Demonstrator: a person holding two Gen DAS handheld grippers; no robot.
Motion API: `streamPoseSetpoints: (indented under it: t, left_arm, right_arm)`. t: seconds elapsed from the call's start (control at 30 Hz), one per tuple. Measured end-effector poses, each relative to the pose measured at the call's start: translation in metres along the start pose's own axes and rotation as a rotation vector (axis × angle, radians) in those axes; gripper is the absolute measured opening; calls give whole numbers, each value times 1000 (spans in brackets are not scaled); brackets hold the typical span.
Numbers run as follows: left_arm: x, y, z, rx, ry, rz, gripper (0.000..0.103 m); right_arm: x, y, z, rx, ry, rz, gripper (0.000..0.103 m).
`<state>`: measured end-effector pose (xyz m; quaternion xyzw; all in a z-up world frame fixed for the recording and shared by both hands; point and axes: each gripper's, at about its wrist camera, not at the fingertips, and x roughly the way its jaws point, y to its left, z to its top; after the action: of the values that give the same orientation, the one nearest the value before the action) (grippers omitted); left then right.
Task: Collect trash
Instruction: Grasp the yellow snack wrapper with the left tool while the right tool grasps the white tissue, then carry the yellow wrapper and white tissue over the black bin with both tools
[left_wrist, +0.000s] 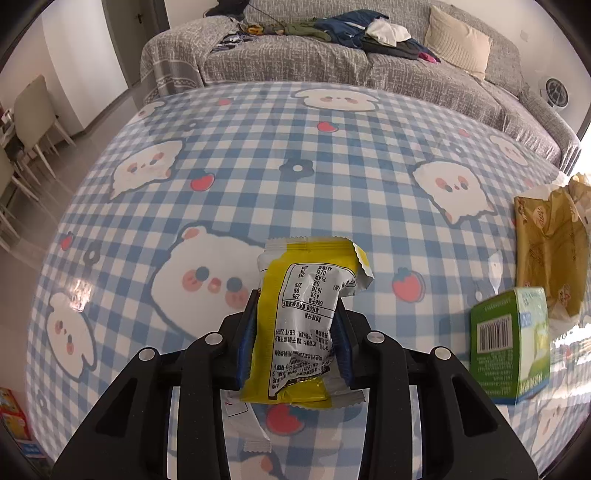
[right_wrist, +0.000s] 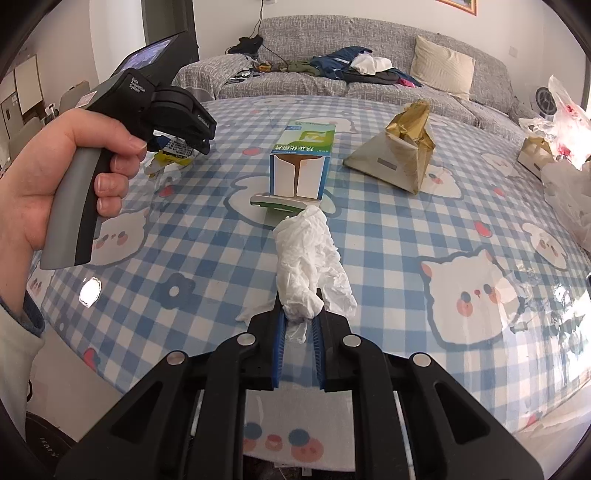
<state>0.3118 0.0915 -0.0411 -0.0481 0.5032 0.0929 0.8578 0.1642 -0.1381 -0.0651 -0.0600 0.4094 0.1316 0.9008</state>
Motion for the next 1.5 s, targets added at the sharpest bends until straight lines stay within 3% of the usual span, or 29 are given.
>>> streamPoseSetpoints:
  t: [0.77, 1.27, 1.5]
  left_arm:
    - [-61, 17, -55, 0, -32, -23, 34]
    - [-113, 36, -116, 5, -58, -36, 34]
    - [-137, 38, -161, 8, -58, -83, 34]
  right_arm:
    - [-51, 10, -23, 21, -35, -14, 12]
    - [-89, 16, -41, 23, -63, -7, 12]
    - [-103, 15, -50, 34, -72, -2, 12]
